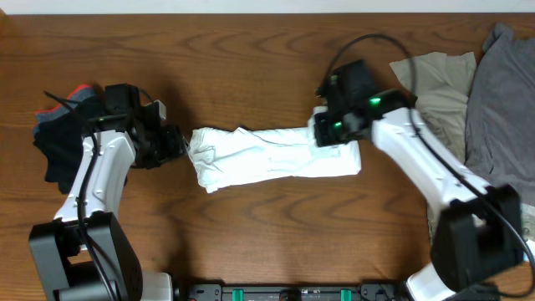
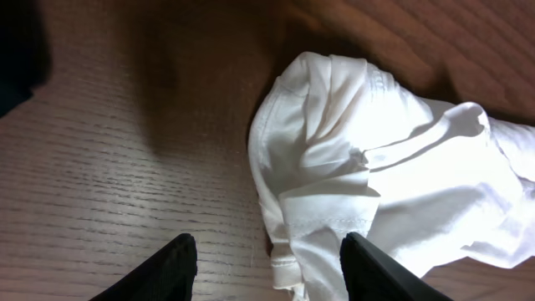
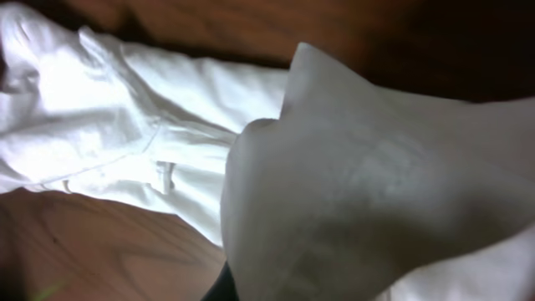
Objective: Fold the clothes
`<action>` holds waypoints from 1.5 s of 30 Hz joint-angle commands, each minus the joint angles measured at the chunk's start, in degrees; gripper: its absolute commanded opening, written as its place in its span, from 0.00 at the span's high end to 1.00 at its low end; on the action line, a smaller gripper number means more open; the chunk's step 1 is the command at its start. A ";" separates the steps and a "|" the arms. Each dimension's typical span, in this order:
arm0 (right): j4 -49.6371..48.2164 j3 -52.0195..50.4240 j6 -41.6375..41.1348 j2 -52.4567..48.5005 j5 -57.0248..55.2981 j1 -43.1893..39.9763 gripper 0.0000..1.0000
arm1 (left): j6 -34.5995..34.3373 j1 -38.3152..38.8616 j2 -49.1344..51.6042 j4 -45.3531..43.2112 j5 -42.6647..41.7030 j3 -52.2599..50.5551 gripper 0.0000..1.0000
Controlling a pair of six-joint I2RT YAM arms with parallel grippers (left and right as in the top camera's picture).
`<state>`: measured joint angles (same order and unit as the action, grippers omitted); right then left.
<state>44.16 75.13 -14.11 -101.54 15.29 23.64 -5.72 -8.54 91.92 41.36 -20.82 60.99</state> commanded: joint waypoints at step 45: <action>-4.57 0.81 1.51 -2.82 -1.79 5.22 0.61 | 0.57 0.66 -0.61 1.75 -2.73 -0.81 0.24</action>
<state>39.53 75.37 -13.19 -101.86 14.37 27.92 -5.72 -8.05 91.92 42.61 -22.63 60.99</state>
